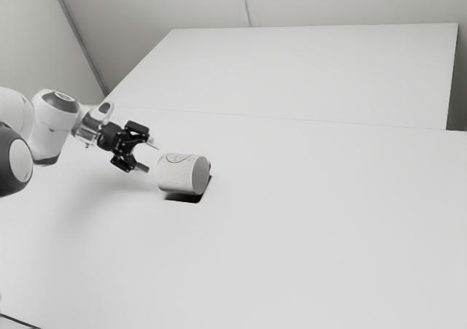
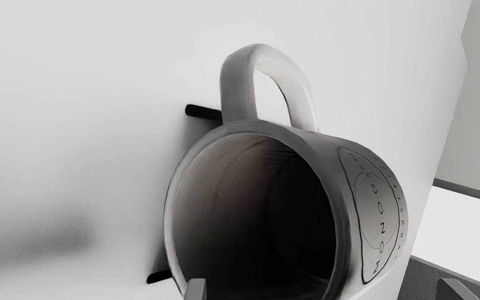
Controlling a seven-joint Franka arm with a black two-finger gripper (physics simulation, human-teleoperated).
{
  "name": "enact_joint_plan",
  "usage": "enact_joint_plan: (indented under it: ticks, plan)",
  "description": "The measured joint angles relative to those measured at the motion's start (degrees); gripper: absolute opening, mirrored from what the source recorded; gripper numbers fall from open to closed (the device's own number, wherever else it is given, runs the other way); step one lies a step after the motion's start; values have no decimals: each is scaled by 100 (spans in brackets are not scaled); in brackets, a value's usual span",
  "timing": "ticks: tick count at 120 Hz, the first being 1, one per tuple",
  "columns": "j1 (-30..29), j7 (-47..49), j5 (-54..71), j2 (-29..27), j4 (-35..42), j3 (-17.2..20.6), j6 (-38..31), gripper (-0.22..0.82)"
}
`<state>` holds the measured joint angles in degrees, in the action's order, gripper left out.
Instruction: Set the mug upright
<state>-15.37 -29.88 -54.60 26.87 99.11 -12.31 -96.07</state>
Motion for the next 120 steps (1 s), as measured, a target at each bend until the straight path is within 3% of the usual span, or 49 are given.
enact_joint_plan:
  ticks: [44,64,76,106,120]
  plan:
    - [111,-533,-1080,103,220,201,-5,60]
    - [113,-594,-1061,104,206,203,-125,18]
    - [116,-606,-1046,103,203,208,-173,2]
    - [255,-564,-963,36,127,225,-366,-11]
    - [512,-461,-559,-317,97,221,-459,-13]
